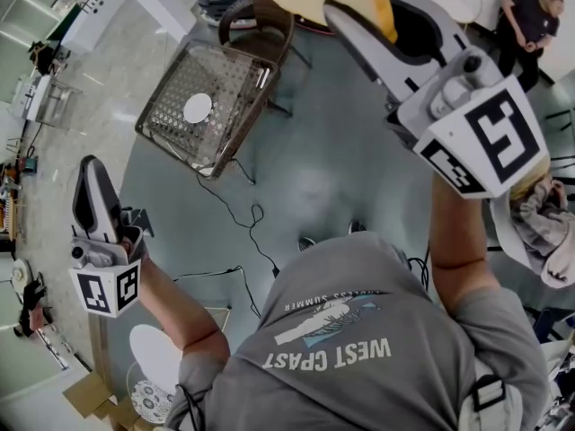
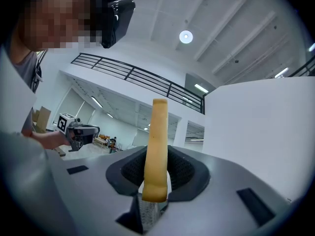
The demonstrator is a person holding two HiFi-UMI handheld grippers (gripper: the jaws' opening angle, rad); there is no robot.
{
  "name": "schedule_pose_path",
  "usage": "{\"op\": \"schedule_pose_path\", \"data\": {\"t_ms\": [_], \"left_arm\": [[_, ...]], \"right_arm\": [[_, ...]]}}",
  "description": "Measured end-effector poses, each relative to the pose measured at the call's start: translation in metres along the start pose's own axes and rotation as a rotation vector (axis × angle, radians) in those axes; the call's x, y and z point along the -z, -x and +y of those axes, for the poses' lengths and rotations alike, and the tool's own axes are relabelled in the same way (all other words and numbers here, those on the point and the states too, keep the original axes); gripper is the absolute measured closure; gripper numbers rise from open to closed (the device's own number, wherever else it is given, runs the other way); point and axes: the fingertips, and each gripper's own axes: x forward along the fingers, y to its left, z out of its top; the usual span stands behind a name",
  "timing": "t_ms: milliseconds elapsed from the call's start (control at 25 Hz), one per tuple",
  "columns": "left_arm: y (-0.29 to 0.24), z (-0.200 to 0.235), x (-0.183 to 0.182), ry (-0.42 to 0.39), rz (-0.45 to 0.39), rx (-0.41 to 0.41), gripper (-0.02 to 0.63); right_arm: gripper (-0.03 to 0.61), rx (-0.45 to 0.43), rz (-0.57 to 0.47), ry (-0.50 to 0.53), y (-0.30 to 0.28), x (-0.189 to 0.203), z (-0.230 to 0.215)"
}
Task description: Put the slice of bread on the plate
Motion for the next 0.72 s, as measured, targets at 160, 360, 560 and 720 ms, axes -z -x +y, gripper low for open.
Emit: {"op": "schedule_pose_path", "data": {"t_ms": [160,360,560,720], "left_arm": [[0.009,0.014,-0.002,0.000,-0.020,0.009,0.606],[0.029,0.035,-0.009,0.001,-0.047,0.018,0.606],[0.048,0.052,-0.010,0.007,-0.061,0.019,0.606],[0.056,0.062,-0.010,0.015,-0.062,0.005,0.606]], "right_arm": [[0.489,0.000,-0.003,0.005,-0.014,-0.005,0.017],[0.489,0.000,0.001,0.011,-0.032,-0.013,0.047],[0.489,-0.011,0.007,0.012,-0.049,-0.016,0.073],[0.489,-0.031,0.019,0.007,-0.061,-0.015,0.085]]}}
